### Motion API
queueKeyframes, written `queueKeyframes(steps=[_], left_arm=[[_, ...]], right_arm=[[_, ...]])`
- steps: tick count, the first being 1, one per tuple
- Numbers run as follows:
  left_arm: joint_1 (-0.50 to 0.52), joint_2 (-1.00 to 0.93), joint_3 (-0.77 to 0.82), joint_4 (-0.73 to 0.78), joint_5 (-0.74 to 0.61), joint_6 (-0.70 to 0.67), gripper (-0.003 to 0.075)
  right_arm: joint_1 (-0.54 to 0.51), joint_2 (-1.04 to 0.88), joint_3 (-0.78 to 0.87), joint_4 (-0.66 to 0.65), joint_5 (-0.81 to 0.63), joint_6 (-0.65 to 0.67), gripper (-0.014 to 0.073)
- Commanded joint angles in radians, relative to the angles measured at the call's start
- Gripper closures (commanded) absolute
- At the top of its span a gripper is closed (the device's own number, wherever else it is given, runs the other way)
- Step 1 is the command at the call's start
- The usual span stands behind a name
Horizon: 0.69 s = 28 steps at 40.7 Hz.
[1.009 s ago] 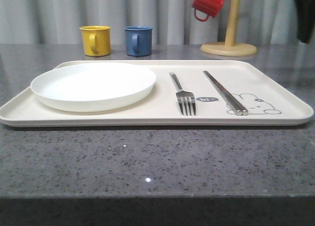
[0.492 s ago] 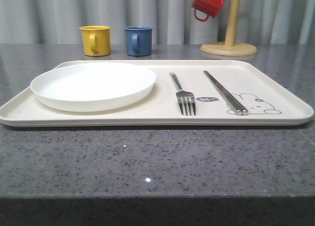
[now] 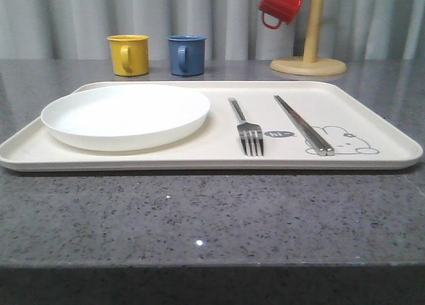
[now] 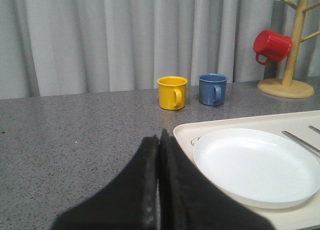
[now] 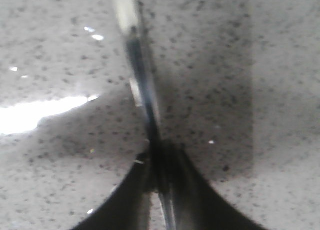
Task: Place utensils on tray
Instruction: 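Lower the right gripper and grasp the metal spoon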
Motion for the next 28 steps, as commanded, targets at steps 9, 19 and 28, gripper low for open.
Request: queueKeyframes(steps=[9,19,28], left_arm=[[0.001,0.011,-0.025,-0.011,-0.085,-0.006,0.0738],[0.001,0.011,-0.025,-0.011,-0.085,-0.006,0.0738],[0.001,0.011,-0.025,-0.011,-0.085,-0.006,0.0738]], right_arm=[[-0.002,-0.087,-0.026,0.015,0.035,-0.008,0.0660],[0.018,-0.221,-0.026,0.120,0.103,0.011,0.0660],[0.151,-0.279,-0.026,0.176,0.173,0.048,0.0659]])
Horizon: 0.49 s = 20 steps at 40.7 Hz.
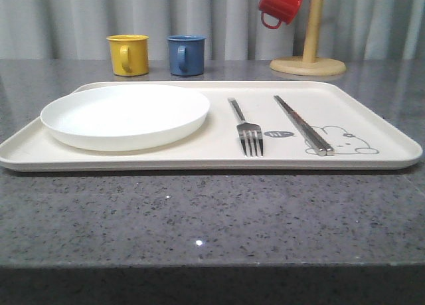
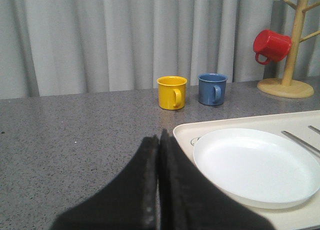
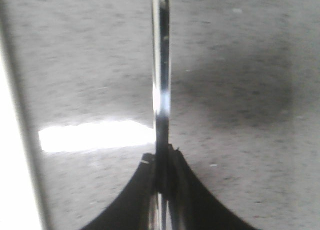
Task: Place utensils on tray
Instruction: 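Lower the right gripper and grasp the metal spoon, then place the spoon with the right gripper on the tray beside the chopsticks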
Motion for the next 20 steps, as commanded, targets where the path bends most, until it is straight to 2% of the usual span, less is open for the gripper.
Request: queueKeyframes(steps=[1,13,20], left_arm=[[0.001,0.011,-0.025,-0.011,-0.085,-0.006,0.0738],[0.001,0.011,-0.025,-0.011,-0.085,-0.006,0.0738],[0.001,0.011,-0.025,-0.011,-0.085,-0.006,0.0738]], right_arm=[[0.076,-0.053,-0.027,0.020,0.099,0.027,0.0659],[0.328,0.012,-0.027,0.020,0.032,0.110,0.0659],[0.349,0.067,-0.027,0.017,-0.019,0.189,0.0659]])
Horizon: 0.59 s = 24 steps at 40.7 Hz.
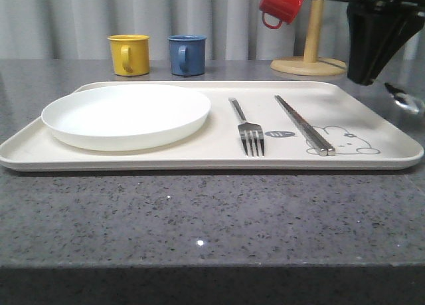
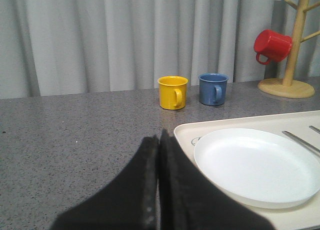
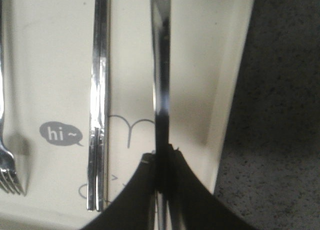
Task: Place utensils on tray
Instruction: 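Place the spoon with the right gripper on the tray beside the chopsticks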
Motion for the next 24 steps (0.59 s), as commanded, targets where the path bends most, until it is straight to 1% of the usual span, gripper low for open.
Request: queueKeyframes(steps=[1,11,18,20,23,24], left_arm=[[0.001,0.011,-0.025,-0.011,-0.085,-0.006,0.0738],[0.001,0.011,-0.025,-0.011,-0.085,-0.006,0.0738],[0.001,0.011,-0.025,-0.011,-0.085,-0.006,0.0738],[0.001,0.011,-0.025,-0.011,-0.085,-0.006,0.0738],[0.001,0.011,-0.025,-0.011,-0.085,-0.006,0.0738],[0.001,0.011,-0.025,-0.011,-0.085,-0.006,0.0738]], right_arm=[[-0.001,-0.013,-0.027,-0.010,-0.030,0.046,0.0659],[-0.001,0.047,-0.027,-0.013,-0.081,0.098,0.0659],[-0.001,0.062,-0.027,-0.014,-0.103,0.107,0.0658],[-0.001,0.064,-0.027,-0.014,-0.098,0.107,0.0645],[-0.001,0.064,-0.027,-0.014,-0.097,0.107,0.0589],[-0.001,0.064,-0.027,-0.014,-0.097,0.107,0.0559]])
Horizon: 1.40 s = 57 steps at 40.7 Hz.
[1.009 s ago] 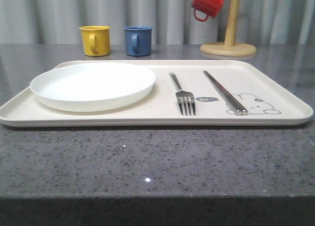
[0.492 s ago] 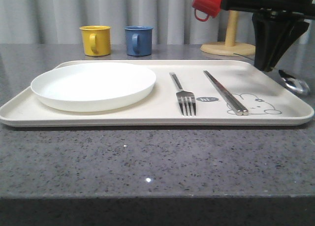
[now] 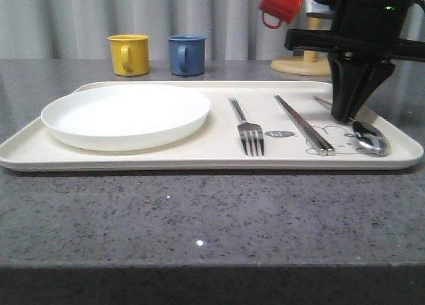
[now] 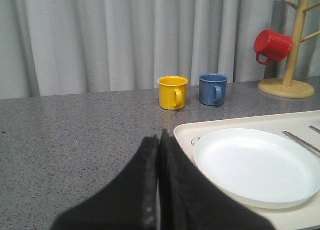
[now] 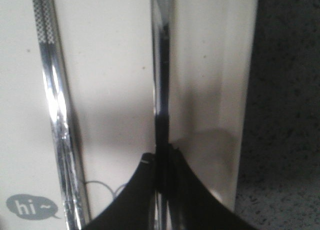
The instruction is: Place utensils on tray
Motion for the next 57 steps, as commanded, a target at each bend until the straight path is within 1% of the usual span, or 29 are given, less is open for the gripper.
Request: queueKeyframes(steps=[1,5,8,10,19,22,25,30,34,35,40,44,47,53,57], left_arm=[[0.001,0.011,-0.025,-0.011,-0.085,-0.004,0.0738],[0.001,0.011,-0.025,-0.011,-0.085,-0.004,0.0738],[0.001,0.011,-0.025,-0.011,-0.085,-0.004,0.0738],[0.001,0.011,-0.025,-0.011,-0.085,-0.004,0.0738],[0.001,0.011,-0.025,-0.011,-0.085,-0.004,0.0738],[0.001,0.011,-0.025,-0.011,-0.085,-0.004,0.0738],[0.001,0.011,-0.025,-0.011,-0.085,-0.004,0.0738],[0.001,0.011,-0.025,-0.011,-0.085,-0.004,0.0738],[0.001,0.011,-0.025,-0.011,-0.085,-0.004,0.0738],[0.001,0.011,-0.025,-0.011,-0.085,-0.004,0.0738],[0.001,0.011,-0.025,-0.011,-0.085,-0.004,0.0738],[0.001,0.011,-0.025,-0.011,-0.085,-0.004,0.0738],[0.001,0.011,-0.025,-0.011,-0.085,-0.004,0.0738],[0.001,0.011,-0.025,-0.011,-0.085,-0.004,0.0738],[0.001,0.011,-0.025,-0.011,-0.085,-0.004,0.0738]], right_arm=[[-0.002,-0.045,-0.027,-0.006,-0.015,0.003,0.0534],[-0.002,-0.048,-0.027,-0.006,-0.015,0.003,0.0402],[-0.002,-0.061,-0.027,-0.006,-0.014,0.003,0.0331],[-0.002,-0.076,-0.027,-0.006,-0.013,0.003,0.0304],[-0.002,-0.236,-0.027,-0.057,-0.004,-0.013,0.0302],[-0.002,-0.311,-0.027,-0.080,0.014,-0.040,0.0322],[-0.002,-0.379,-0.026,-0.099,0.028,-0.069,0.0365],[-0.002,-0.489,-0.015,-0.126,0.037,-0.097,0.0507],[-0.002,-0.581,0.022,-0.140,0.014,-0.109,0.0644],[-0.002,-0.609,0.035,-0.144,0.001,-0.112,0.0666],[-0.002,-0.731,0.135,-0.166,-0.054,-0.113,0.0661],[-0.002,-0.839,0.264,-0.201,-0.135,-0.114,0.0661],[-0.002,-0.926,0.372,-0.226,-0.228,-0.114,0.0661],[-0.002,-1.147,0.642,-0.258,-0.494,-0.114,0.0661],[-0.002,-1.298,0.817,-0.261,-0.634,-0.114,0.0661]])
